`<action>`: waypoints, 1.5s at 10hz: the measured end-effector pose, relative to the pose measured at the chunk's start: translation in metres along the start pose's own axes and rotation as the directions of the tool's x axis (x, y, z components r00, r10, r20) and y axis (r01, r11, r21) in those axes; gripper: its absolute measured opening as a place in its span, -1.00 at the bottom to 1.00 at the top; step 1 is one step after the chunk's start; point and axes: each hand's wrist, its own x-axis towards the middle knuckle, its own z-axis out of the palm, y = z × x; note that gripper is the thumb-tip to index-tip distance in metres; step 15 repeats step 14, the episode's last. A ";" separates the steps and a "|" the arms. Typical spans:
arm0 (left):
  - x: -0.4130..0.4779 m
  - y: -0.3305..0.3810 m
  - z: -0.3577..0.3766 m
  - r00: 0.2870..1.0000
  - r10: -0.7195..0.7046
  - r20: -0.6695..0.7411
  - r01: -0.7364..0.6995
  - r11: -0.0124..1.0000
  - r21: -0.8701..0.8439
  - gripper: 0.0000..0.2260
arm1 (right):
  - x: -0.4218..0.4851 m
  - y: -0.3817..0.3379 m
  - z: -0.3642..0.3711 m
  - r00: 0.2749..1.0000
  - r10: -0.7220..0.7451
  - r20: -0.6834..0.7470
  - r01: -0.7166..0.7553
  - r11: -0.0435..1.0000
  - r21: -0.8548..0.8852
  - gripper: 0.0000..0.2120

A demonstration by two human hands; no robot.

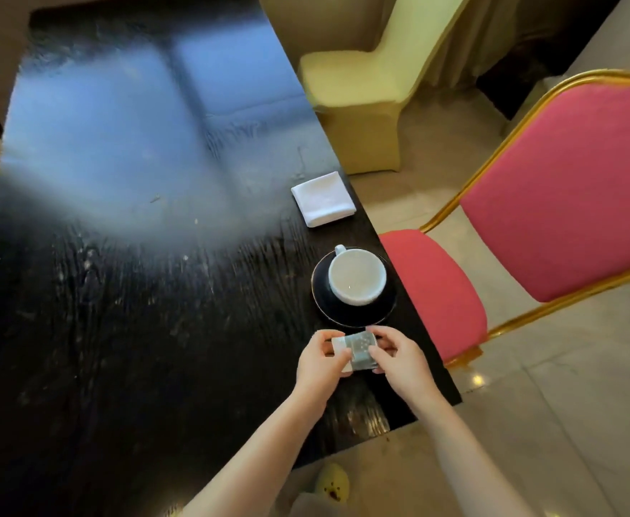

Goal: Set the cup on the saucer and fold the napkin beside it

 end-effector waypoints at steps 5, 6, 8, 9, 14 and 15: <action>-0.020 -0.034 0.067 0.953 0.293 0.074 -0.271 0.718 0.641 -0.44 | -0.002 0.048 -0.038 0.981 -0.136 -0.141 0.078 0.932 -0.354 -0.67; -0.021 -0.036 0.069 0.937 0.330 0.110 -0.308 0.638 0.706 -0.43 | -0.004 0.050 -0.042 0.980 -0.145 -0.137 0.092 0.938 -0.335 -0.68; -0.019 -0.035 0.071 0.909 0.385 0.158 -0.373 0.584 0.721 -0.56 | -0.004 0.055 -0.046 0.981 -0.168 -0.095 0.126 0.930 -0.346 -0.70; -0.020 -0.035 0.072 0.906 0.394 0.153 -0.375 0.581 0.722 -0.57 | -0.004 0.053 -0.047 0.983 -0.161 -0.090 0.120 0.928 -0.353 -0.71; -0.024 0.016 -0.038 0.974 0.108 0.200 -0.226 0.376 0.899 -0.50 | -0.021 -0.042 -0.026 0.952 0.082 0.295 0.202 0.554 -0.807 -0.65; -0.024 0.016 -0.038 0.974 0.108 0.200 -0.226 0.376 0.899 -0.50 | -0.021 -0.042 -0.026 0.952 0.082 0.295 0.202 0.554 -0.807 -0.65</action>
